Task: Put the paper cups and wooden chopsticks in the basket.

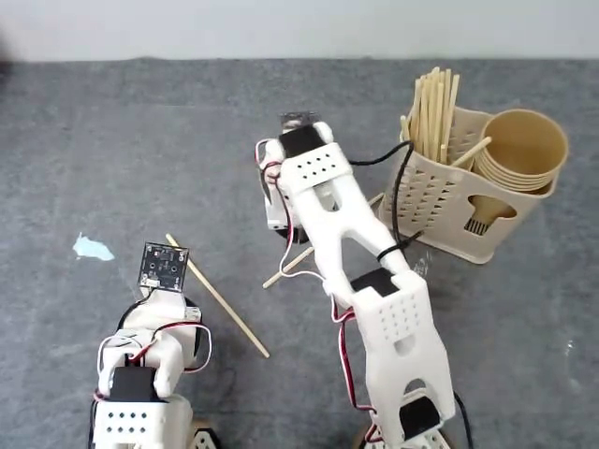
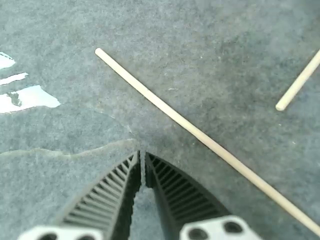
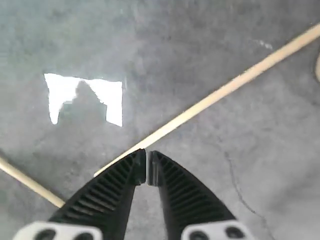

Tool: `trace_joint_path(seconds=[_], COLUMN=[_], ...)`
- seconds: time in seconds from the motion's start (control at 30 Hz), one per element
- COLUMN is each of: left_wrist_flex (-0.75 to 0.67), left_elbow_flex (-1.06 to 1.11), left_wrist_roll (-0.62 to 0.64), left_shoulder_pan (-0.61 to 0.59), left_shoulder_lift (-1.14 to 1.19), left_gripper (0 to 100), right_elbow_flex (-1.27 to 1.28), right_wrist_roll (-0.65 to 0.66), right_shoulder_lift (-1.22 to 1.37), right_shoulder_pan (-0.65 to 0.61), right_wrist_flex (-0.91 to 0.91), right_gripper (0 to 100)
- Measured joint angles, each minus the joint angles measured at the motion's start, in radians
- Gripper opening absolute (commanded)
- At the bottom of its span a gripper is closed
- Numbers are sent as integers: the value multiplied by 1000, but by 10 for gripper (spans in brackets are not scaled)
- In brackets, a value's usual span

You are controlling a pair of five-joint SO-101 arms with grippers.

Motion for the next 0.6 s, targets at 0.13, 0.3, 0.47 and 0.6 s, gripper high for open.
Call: trace_joint_path(seconds=[0.13, 0.3, 0.47, 0.6], left_wrist_flex=[0, 0, 0, 0], left_elbow_flex=[0, 0, 0, 0], left_wrist_roll=[0, 0, 0, 0], left_shoulder_pan=[0, 0, 0, 0], left_shoulder_lift=[0, 0, 0, 0], left_gripper=[13, 13, 13, 13], right_elbow_flex=[0, 0, 0, 0], right_wrist_roll=[-5, -5, -5, -5], right_shoulder_lift=[0, 64, 126, 152], right_shoulder_pan=[20, 77, 149, 167], right_wrist_flex=[0, -40, -141, -198], right_gripper=[213, 212, 212, 212])
